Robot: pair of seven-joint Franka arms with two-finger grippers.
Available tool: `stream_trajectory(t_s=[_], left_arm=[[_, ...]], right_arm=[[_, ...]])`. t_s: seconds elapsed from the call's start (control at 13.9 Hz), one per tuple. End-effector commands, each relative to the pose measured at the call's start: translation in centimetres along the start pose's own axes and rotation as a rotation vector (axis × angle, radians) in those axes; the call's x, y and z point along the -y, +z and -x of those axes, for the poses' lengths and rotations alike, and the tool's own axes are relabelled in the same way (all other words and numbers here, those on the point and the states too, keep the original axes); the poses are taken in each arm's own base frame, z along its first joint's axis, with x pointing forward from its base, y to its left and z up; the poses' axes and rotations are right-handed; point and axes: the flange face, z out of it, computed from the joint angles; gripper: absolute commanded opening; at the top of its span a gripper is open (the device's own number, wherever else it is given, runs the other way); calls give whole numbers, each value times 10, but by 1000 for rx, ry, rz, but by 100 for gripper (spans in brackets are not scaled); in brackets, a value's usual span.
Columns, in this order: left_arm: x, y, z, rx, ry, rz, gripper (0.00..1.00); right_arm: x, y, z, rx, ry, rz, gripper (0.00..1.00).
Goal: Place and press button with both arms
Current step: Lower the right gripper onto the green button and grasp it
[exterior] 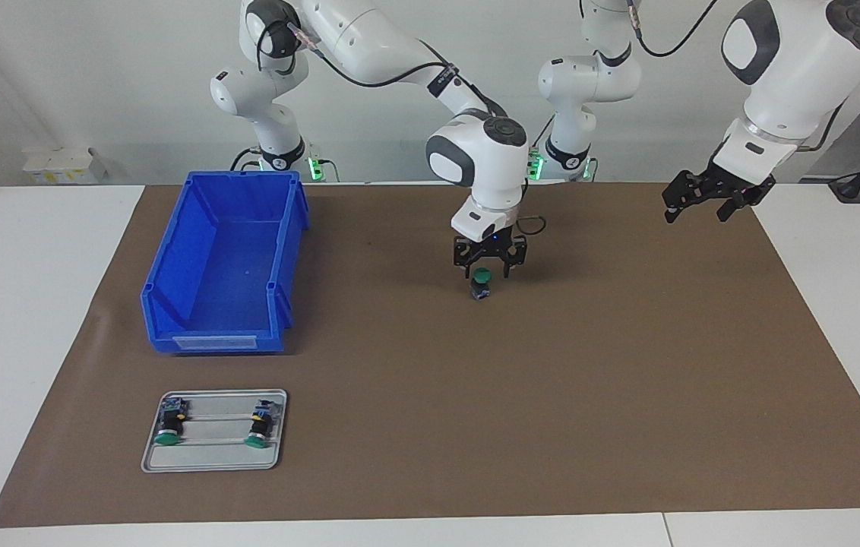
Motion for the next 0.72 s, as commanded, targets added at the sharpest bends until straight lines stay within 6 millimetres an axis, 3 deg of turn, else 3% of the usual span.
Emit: stream_trajectory(t_s=[0.0, 0.36, 0.57, 0.65], left_arm=[[2, -2, 9, -4, 0, -11, 100], [2, 0, 8, -1, 0, -11, 100], [2, -1, 9, -3, 0, -11, 100], [2, 0, 8, -1, 0, -11, 100]], right_arm=[[0, 3, 5, -3, 3, 29, 82], [-3, 8, 6, 2, 1, 45, 71], [-3, 5, 7, 9, 4, 55, 36], [-4, 5, 7, 10, 4, 56, 21]])
